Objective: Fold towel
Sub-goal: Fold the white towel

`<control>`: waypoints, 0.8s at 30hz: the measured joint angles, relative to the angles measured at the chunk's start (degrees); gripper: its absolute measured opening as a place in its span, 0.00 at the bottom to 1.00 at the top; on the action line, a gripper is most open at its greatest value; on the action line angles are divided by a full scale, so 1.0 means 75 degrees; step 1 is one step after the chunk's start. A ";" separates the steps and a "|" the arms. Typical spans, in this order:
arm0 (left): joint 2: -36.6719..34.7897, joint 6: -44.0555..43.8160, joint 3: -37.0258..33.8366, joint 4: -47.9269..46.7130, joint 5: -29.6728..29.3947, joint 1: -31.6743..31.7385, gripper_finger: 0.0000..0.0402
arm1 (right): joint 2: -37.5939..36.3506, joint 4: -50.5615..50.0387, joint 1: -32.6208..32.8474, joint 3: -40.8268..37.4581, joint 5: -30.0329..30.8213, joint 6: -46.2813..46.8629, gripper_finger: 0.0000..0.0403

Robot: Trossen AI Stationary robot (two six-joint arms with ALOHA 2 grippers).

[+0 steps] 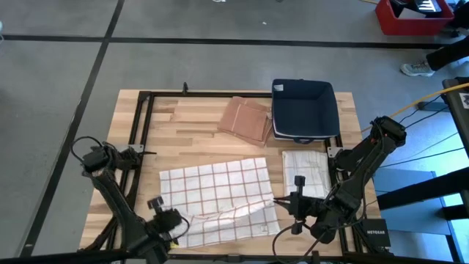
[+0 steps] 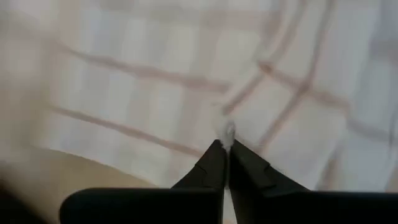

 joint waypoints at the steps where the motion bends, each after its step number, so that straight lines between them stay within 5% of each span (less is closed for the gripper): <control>1: -0.0139 -0.0224 0.0222 -0.0564 -0.0422 -0.0055 0.01 | -0.0046 -0.0003 0.0003 0.0069 0.0200 -0.0158 0.04; 7: -0.1089 -0.0759 0.0921 -0.2142 -0.2657 -0.0117 0.01 | -0.0491 -0.0966 -0.0282 0.0693 0.1338 -0.0699 0.04; 15: -0.2352 0.0284 0.1014 -0.2334 -0.5616 0.0180 0.01 | -0.1294 -0.1644 -0.1790 0.1078 0.1585 -0.1678 0.04; 24: -0.3557 0.2363 0.1011 -0.2312 -0.5912 0.1038 0.00 | -0.2187 -0.1536 -0.3959 0.1078 0.1079 -0.3270 0.04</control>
